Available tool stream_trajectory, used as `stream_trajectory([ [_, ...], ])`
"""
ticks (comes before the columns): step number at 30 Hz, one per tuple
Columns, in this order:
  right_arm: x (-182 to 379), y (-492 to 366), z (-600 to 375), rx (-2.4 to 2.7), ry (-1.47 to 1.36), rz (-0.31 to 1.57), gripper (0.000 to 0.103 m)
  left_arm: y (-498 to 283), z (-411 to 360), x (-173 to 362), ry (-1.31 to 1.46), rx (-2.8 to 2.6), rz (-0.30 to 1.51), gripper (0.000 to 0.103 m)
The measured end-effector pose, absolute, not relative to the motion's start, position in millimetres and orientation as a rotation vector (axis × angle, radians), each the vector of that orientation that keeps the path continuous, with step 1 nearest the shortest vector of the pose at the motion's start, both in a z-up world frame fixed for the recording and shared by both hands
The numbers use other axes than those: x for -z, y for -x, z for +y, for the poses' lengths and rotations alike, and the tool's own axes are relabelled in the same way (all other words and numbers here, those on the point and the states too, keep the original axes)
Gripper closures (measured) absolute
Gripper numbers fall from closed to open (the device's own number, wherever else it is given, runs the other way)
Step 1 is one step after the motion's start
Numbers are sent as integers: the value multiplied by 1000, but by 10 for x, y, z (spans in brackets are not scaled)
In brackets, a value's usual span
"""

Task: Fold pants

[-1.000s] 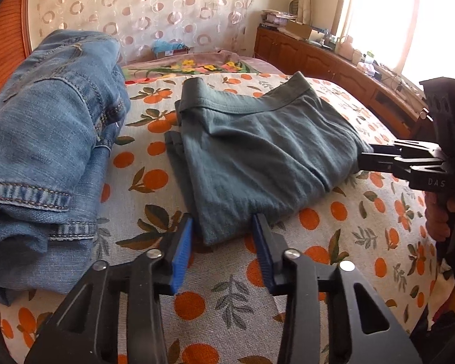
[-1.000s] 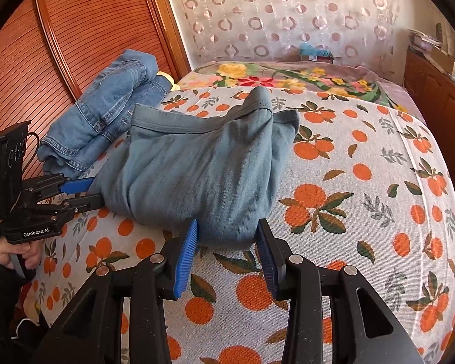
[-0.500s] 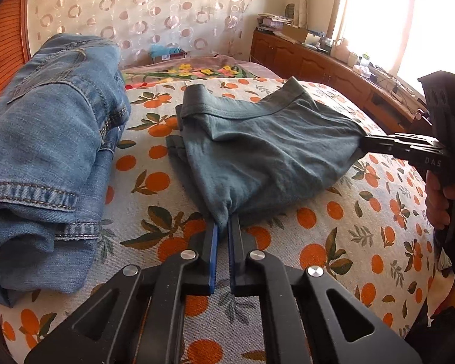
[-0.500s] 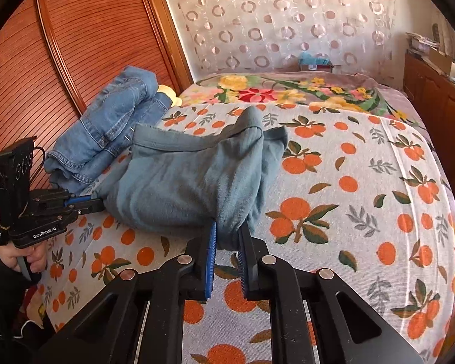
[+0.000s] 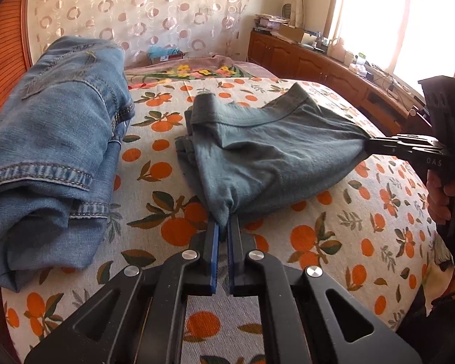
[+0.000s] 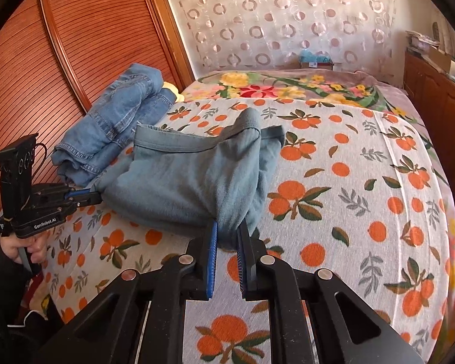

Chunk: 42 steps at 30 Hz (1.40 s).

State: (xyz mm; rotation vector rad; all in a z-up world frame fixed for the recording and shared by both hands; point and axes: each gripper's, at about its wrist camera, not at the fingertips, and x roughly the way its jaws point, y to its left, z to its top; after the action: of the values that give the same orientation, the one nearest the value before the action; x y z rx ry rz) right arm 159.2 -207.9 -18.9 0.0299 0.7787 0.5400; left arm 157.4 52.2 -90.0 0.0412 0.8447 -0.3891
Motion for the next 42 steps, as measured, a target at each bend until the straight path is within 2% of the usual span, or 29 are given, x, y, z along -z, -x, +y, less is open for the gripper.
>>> stream_trajectory([
  [9,130,-1425,-2020,-530,42,794,90,-1432,490,857,-68,406,864,97],
  [13,94,-1421,-2009,-513,55,800,85,-1425,513,827,-66,382,862,96],
  [17,-15,-1398,-2035,-475,80,775,84,-1453,588,757,-49,359,853,80],
  [19,-79,-1397,-2074,-458,77,756,80,-1494,603,734,-42,351,846,74],
  [22,-145,-1415,-2095,-453,76,735,79,-1577,584,720,-40,338,841,58],
  [23,-153,-1419,-2087,-451,80,731,79,-1600,575,710,-38,337,838,56],
  [29,-137,-1522,-1938,-477,103,720,75,-1705,477,639,-43,348,823,56],
  [36,-9,-1829,-1768,-509,118,735,65,-1992,300,643,-61,361,818,56],
  [42,93,-2222,-1695,-493,118,750,64,-2214,232,734,-76,351,840,56],
])
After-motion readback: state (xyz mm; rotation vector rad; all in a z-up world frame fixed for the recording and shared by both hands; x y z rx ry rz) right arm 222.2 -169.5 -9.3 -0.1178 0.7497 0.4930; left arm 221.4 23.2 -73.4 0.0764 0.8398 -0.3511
